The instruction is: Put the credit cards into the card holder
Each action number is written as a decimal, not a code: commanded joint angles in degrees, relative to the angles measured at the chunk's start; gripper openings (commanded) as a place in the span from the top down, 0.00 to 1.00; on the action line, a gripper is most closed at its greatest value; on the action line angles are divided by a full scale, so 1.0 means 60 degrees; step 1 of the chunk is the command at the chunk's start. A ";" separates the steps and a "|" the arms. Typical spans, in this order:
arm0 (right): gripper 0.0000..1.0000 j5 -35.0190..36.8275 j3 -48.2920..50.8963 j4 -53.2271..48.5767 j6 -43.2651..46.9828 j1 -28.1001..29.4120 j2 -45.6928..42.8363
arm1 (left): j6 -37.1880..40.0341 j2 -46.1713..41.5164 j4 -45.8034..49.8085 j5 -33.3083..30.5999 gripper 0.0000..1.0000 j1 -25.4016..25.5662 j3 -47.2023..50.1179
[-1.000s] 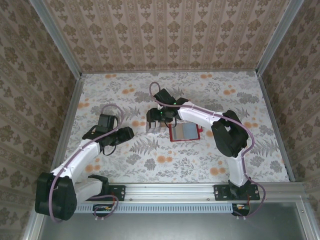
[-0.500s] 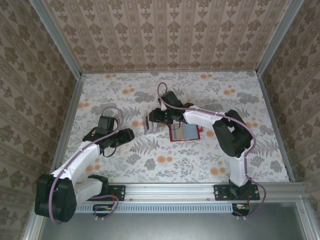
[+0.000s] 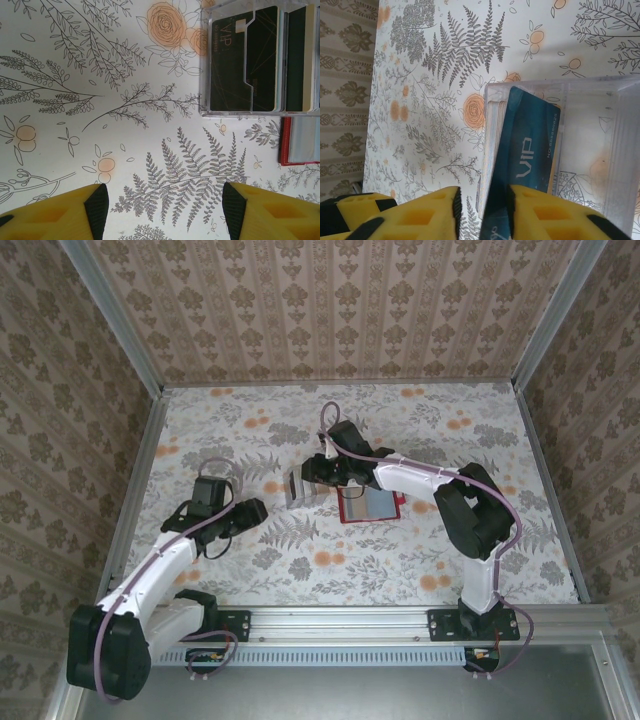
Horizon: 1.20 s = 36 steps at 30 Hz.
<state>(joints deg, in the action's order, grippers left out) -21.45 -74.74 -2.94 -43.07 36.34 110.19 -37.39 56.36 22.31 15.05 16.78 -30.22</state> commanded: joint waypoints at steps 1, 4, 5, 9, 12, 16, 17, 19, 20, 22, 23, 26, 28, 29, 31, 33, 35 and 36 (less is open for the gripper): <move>0.72 -0.0160 0.0104 0.0199 -0.0067 -0.0006 -0.0106 | -0.0181 -0.0165 -0.0113 0.0039 0.35 0.0002 0.0216; 0.76 0.0163 0.0068 -0.0183 0.0098 -0.0007 -0.0125 | -0.0155 -0.0132 0.0014 0.0063 0.36 0.0013 0.0184; 0.78 0.0226 0.0051 -0.0279 0.0177 -0.0014 -0.0132 | -0.0194 -0.0146 -0.0030 0.0056 0.36 0.0017 0.0215; 0.88 0.0728 0.0004 -0.0796 0.0401 -0.0006 -0.0247 | -0.0164 -0.0109 -0.0106 0.0055 0.36 0.0016 0.0248; 0.95 0.0956 -0.0081 -0.1102 0.0585 -0.0006 -0.0325 | -0.0164 -0.0091 -0.0088 0.0026 0.36 0.0009 0.0186; 0.96 0.1343 0.0054 -0.1262 0.0889 -0.0006 -0.0670 | -0.0044 0.0047 -0.0089 0.0171 0.37 0.0023 0.0001; 0.96 0.1430 0.0075 -0.1334 0.0997 -0.0006 -0.0788 | -0.0024 0.0028 -0.0071 0.0241 0.39 0.0080 -0.0067; 0.96 0.1563 0.0155 -0.1480 0.1243 -0.0020 -0.1075 | -0.0053 -0.0308 -0.0231 0.0221 0.41 0.0419 -0.0118; 0.96 0.1657 0.0228 -0.1546 0.1372 -0.0035 -0.1230 | -0.0007 -0.0554 -0.0338 0.0144 0.41 0.0659 -0.0158; 0.96 0.1760 0.0456 -0.1660 0.1516 -0.0127 -0.1579 | 0.0192 -0.0911 -0.0293 -0.0106 0.41 0.1118 -0.0393; 0.96 0.1660 0.0647 -0.1604 0.1524 -0.0244 -0.1771 | 0.0277 -0.1016 -0.0196 -0.0276 0.40 0.1332 -0.0537; 0.98 0.0740 0.1434 -0.1213 0.1508 -0.0880 -0.2374 | 0.0362 -0.0956 -0.0321 -0.0464 0.37 0.1823 -0.0771; 1.00 -0.0289 0.2079 -0.0778 0.1560 -0.1458 -0.2771 | 0.0389 -0.0747 -0.0705 -0.0385 0.37 0.2162 -0.0857; 1.00 -0.0869 0.2423 -0.0580 0.1566 -0.1788 -0.2972 | 0.0349 -0.0599 -0.0919 -0.0403 0.37 0.2419 -0.0897; 1.00 -0.1823 0.2967 -0.0414 0.1613 -0.2369 -0.3224 | 0.0306 -0.0232 -0.1411 -0.0553 0.37 0.2999 -0.0954; 1.00 -0.2581 0.3420 -0.0461 0.1913 -0.2849 -0.3370 | 0.0300 0.0374 -0.2353 -0.0091 0.37 0.3377 -0.0900; 1.00 -0.2718 0.3945 -0.0339 0.2057 -0.3246 -0.3450 | 0.0227 0.0979 -0.2904 0.0317 0.37 0.3537 -0.0992; 1.00 -0.2808 0.4243 -0.0127 0.2009 -0.3433 -0.3436 | 0.0301 0.1261 -0.2978 0.0260 0.37 0.3686 -0.1115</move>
<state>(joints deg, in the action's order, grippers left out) -30.92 -53.08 -5.89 -33.12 17.37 91.20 -36.40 60.86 10.57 14.66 37.63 -34.76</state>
